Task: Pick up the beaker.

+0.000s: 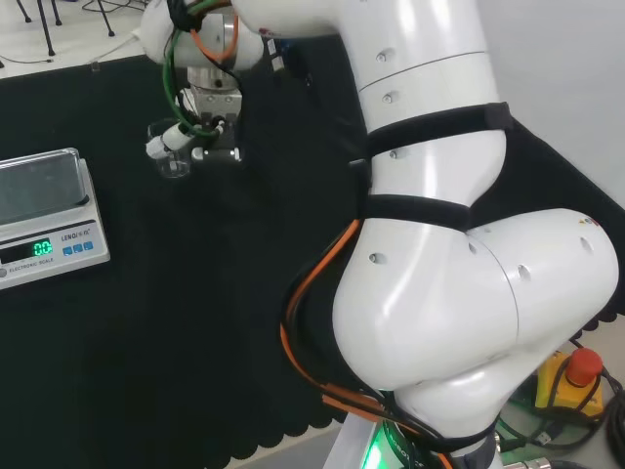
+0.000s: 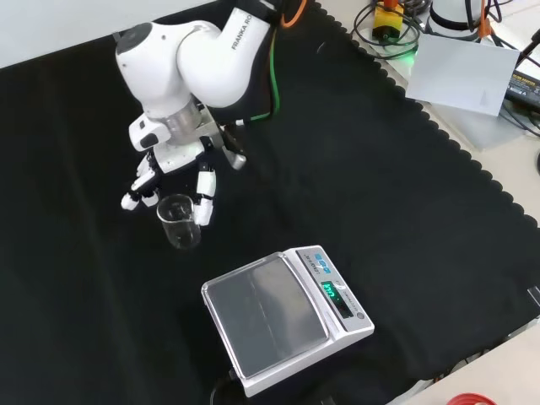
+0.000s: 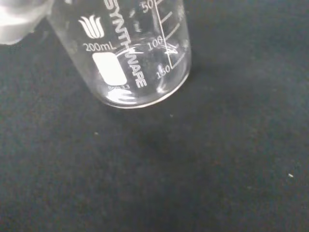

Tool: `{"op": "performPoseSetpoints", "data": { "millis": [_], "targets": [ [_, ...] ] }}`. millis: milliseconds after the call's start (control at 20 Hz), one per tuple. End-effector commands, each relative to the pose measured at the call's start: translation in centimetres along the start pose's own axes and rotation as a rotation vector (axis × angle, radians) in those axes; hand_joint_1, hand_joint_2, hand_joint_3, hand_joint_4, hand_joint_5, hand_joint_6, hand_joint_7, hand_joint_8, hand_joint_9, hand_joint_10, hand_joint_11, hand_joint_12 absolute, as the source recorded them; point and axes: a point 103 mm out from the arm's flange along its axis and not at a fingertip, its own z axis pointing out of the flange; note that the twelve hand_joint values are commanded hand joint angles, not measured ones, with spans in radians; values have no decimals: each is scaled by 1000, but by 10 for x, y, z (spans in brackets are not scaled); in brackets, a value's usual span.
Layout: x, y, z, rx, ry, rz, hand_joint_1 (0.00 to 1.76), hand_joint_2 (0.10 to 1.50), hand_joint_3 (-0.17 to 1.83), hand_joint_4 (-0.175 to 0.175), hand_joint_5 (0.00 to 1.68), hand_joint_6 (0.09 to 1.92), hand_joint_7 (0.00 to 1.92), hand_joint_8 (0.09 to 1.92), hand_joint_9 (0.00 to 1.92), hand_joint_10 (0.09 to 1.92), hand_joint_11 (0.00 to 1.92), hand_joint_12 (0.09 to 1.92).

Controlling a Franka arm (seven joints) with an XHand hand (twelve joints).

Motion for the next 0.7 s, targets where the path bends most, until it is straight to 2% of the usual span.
{"op": "performPoseSetpoints", "data": {
  "millis": [50, 100, 200, 300, 350, 500, 700],
  "targets": [
    [9, -8, 24, 9, 35, -49, 748, 640, 184, 64, 409, 397, 719, 920, 743, 757, 572, 1390],
    [9, -9, 25, -15, 47, -48, 798, 646, 201, 82, 488, 513, 766, 905, 788, 724, 597, 1372],
    [8, -11, 25, -49, 50, -44, 902, 647, 266, 142, 755, 693, 889, 900, 906, 660, 687, 1313],
    [7, -12, 24, -77, 56, -41, 963, 632, 343, 167, 952, 706, 982, 903, 1007, 611, 772, 1257],
    [7, -12, 23, -89, 59, -41, 981, 620, 384, 172, 1015, 688, 1021, 899, 1051, 589, 807, 1236],
    [5, -13, 20, -112, 75, -40, 1087, 781, 328, 175, 1253, 527, 1097, 896, 1127, 564, 869, 1210],
    [5, -13, 17, -130, 81, -38, 1113, 829, 268, 175, 1329, 430, 1138, 885, 1163, 556, 898, 1194]
  ]
}}
